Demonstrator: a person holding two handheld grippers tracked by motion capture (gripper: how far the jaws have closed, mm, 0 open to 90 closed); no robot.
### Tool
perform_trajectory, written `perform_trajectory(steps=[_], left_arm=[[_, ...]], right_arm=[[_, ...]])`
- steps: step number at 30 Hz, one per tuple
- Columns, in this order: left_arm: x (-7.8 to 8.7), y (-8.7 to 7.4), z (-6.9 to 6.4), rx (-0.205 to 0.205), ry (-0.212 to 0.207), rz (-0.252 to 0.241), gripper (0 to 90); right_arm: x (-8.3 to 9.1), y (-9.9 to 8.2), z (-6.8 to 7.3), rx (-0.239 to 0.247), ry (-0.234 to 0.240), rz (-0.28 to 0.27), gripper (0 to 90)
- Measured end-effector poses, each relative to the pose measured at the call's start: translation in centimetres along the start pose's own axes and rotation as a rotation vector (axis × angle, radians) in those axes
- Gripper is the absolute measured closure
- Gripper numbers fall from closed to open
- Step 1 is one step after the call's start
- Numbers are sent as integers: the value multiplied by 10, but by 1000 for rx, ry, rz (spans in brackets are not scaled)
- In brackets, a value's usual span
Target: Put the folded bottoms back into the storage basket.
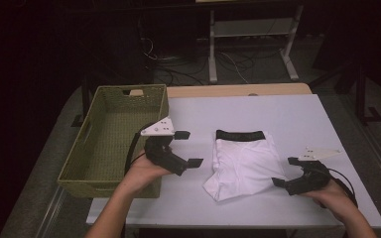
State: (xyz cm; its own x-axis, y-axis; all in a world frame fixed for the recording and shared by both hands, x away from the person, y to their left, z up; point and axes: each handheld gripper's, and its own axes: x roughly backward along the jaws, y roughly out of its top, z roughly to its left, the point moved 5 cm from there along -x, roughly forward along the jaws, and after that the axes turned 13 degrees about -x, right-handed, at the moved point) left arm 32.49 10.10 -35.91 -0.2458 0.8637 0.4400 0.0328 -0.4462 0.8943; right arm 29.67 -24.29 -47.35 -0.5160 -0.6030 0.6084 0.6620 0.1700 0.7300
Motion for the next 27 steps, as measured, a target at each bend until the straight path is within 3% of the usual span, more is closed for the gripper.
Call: perform_trajectory(steps=[11, 15, 18, 23, 27], left_arm=[[-19, 6, -2, -1, -9, -7, 3], [-27, 7, -4, 10, 6, -10, 3], [-34, 2, -6, -4, 37, 12, 3], [-42, -4, -9, 9, 44, 8, 3], [-53, -11, -13, -3, 41, 37, 3]], right_arm=[[1, 0, -1, -2, 2, -5, 0], [0, 0, 1, 5, 10, -6, 0], [1, 0, 1, 5, 15, -9, 0], [1, 1, 0, 6, 18, -13, 0], [0, 0, 1, 7, 21, -11, 0]])
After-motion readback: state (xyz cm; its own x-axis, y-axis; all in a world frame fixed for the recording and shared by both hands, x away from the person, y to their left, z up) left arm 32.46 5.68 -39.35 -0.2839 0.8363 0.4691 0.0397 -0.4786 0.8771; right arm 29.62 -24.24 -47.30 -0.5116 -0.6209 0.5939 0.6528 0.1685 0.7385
